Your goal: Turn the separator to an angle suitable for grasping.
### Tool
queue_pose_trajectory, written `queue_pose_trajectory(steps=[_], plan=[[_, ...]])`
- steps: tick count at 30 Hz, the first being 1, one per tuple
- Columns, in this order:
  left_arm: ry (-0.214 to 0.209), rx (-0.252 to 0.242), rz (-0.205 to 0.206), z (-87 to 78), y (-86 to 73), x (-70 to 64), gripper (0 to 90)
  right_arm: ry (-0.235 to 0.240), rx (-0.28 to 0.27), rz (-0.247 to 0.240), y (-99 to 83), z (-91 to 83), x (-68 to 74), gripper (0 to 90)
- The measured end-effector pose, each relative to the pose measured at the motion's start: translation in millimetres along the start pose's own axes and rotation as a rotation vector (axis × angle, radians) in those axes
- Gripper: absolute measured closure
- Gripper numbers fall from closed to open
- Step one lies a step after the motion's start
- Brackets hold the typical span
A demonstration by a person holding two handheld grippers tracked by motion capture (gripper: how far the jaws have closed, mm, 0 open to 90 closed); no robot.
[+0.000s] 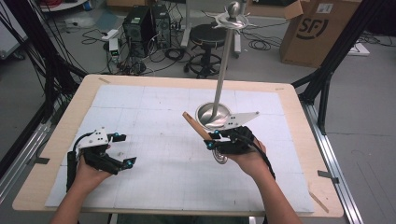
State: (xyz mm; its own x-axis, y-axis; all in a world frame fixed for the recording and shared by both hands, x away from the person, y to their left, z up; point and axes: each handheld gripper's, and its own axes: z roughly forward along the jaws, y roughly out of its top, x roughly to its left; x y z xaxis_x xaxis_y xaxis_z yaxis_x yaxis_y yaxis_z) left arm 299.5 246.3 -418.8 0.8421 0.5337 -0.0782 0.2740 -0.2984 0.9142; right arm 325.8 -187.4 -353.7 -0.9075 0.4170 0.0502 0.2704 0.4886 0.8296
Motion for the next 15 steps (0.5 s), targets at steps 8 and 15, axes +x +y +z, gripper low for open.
queue_pose_trajectory(steps=[8, 15], plan=[[-0.006, -0.006, -0.005, -1.4, -0.9, -0.9, 1.7, -0.010, -0.003, 0.008, -0.3, -2.1, -1.9, 68.7], [-0.005, -0.016, -0.001, -2.2, -0.3, -0.1, 1.7, -0.013, -0.011, 0.000, 0.6, -3.4, -0.8, 68.7]])
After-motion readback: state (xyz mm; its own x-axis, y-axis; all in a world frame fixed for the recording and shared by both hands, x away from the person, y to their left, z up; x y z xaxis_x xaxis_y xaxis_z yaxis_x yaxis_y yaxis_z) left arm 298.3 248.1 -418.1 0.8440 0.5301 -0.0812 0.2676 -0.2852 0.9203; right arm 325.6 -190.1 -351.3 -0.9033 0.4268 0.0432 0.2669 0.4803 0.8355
